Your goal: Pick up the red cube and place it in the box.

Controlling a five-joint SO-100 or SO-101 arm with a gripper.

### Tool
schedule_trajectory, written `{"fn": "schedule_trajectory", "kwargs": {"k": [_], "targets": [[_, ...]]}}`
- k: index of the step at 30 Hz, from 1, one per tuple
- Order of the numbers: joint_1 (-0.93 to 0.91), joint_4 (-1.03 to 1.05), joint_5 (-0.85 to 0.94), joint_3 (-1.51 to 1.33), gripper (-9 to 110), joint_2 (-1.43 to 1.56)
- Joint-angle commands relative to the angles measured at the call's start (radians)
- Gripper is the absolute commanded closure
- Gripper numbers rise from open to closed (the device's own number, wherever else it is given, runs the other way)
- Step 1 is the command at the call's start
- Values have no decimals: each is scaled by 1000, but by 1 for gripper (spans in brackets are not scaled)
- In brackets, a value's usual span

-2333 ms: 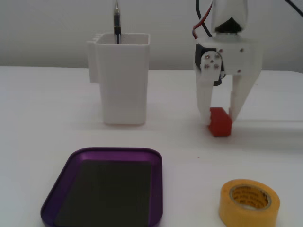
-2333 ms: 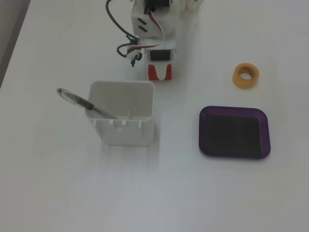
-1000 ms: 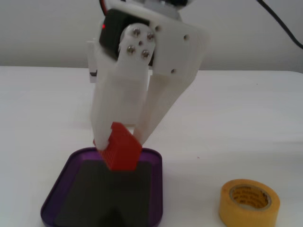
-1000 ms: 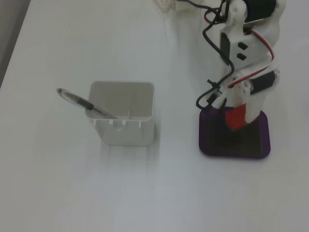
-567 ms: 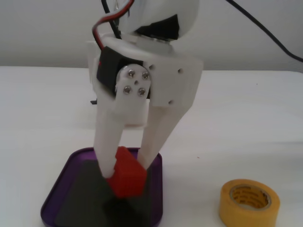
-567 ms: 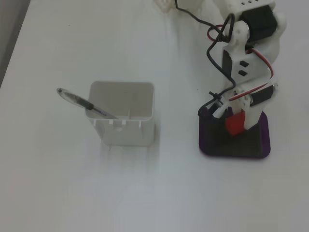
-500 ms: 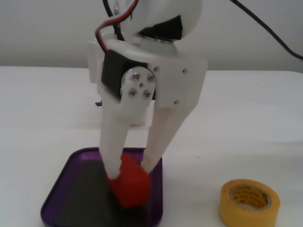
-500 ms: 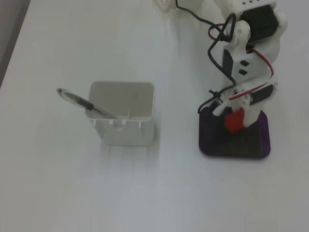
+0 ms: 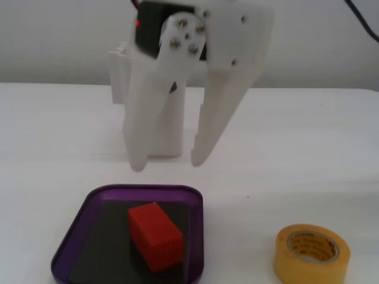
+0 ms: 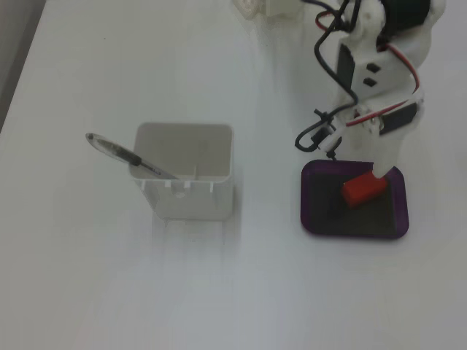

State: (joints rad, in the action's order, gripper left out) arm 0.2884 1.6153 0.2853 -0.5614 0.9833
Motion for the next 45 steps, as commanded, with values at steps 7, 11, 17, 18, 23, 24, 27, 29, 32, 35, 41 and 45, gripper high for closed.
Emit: {"fn": "schedule_trajectory", "kwargs": {"k": [7,11,17,18,23,24,27,29,32,35,41,45], "targets": [[-14,92,-28,-63,85,245],[-41,92,-32,-316,85,462],[-143,81,-38,-681,85,821],[-160,64,-48,-742,85,879],[-225,-35,-81,-1054,85,1164],[-229,-57,-83,-1120,85,1221],[-232,-135,-133,-1319,85,1396],[-232,-184,-183,-1450,85,1506],[-232,-219,-222,-1634,85,1658],[-233,-239,-221,-1798,85,1790],[-233,-276,-232,-2017,84,1997],[-233,-314,-218,-2131,85,2095]]}}
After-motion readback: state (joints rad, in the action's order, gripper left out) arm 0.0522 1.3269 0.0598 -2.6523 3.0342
